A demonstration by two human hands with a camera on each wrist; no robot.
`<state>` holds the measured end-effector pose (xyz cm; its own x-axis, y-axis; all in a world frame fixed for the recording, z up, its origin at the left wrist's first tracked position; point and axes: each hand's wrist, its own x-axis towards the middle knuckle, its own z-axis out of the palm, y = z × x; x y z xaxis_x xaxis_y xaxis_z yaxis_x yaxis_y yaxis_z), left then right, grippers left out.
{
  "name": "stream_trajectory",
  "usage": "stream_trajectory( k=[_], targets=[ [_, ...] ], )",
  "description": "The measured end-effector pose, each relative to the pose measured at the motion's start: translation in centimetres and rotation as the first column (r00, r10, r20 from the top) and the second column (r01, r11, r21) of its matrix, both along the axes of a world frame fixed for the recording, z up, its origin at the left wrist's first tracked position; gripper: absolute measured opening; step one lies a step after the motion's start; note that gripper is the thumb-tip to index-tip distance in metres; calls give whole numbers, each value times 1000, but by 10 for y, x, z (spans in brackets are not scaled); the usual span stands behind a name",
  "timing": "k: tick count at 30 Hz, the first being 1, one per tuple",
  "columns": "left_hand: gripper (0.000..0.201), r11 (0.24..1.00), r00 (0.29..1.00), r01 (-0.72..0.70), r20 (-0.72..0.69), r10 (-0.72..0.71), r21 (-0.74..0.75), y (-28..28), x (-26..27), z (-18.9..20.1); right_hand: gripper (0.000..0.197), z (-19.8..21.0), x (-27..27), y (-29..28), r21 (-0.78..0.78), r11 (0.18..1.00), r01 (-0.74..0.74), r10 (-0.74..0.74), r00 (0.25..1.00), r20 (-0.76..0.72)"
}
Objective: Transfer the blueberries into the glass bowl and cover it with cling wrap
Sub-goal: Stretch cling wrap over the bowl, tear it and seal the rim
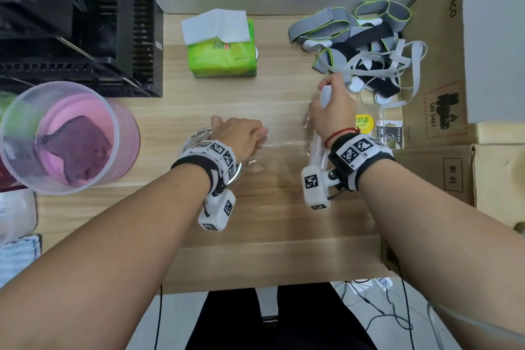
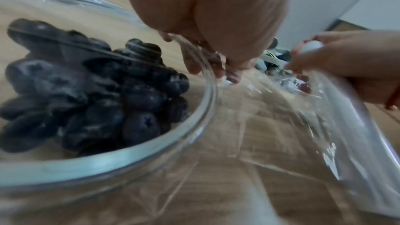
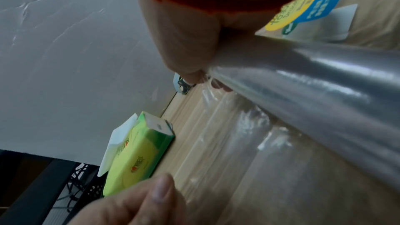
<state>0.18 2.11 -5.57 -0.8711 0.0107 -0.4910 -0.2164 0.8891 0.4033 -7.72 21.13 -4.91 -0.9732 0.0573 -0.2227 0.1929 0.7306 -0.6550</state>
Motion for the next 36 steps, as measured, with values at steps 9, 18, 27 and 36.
stream_trajectory(
  k=[9, 18, 27, 36],
  targets=[
    [33, 970, 961, 243, 143, -237, -25, 16, 6, 0, 24, -10, 7, 4, 18, 1000, 2, -3, 1000, 5],
    [27, 979, 975, 205, 86, -205, 13, 16, 4, 4, 27, -3, -8, 24, 80, 988, 129, -124, 990, -66],
    [33, 969, 955, 243, 183, -231, -41, 1, 4, 9, 19, 14, -24, 48, 87, 984, 155, -147, 985, -89],
    [54, 945, 913, 321, 245, -327, 64, 34, -1, 21, 25, 17, -6, 13, -33, 996, 80, -81, 997, -13]
  ],
)
